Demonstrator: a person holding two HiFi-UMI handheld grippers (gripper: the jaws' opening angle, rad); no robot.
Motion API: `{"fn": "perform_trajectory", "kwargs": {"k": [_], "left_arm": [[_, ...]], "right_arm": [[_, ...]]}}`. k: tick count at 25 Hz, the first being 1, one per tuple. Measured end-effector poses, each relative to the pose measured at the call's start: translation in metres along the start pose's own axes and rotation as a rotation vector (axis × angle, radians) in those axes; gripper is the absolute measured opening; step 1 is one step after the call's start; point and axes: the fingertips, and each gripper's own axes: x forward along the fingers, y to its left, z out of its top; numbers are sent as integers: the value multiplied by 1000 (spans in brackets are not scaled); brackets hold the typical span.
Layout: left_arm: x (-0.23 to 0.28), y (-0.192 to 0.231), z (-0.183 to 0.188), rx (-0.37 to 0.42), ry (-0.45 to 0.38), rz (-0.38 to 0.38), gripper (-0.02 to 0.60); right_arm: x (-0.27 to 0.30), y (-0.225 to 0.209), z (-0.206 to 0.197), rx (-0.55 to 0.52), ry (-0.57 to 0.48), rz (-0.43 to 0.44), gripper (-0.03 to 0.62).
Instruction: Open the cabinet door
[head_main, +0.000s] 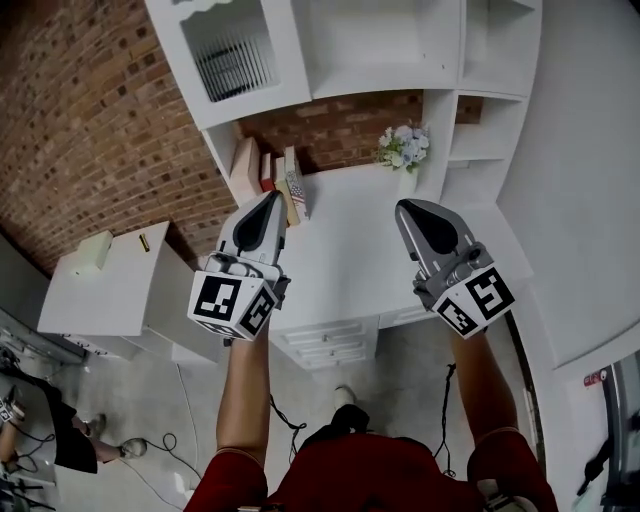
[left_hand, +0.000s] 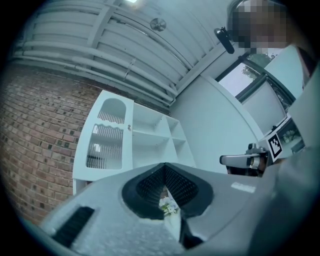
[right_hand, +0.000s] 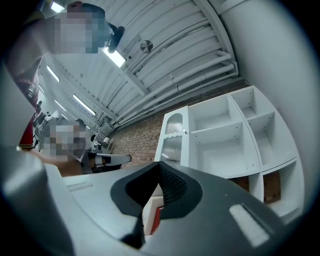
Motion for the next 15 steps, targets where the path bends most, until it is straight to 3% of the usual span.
{"fn": "perform_trajectory", "kwargs": {"k": [15], "left_arm": [[140, 119, 24, 55, -90, -62, 2]], "right_arm": [[147, -84, -9, -54, -15, 9, 12]]}}
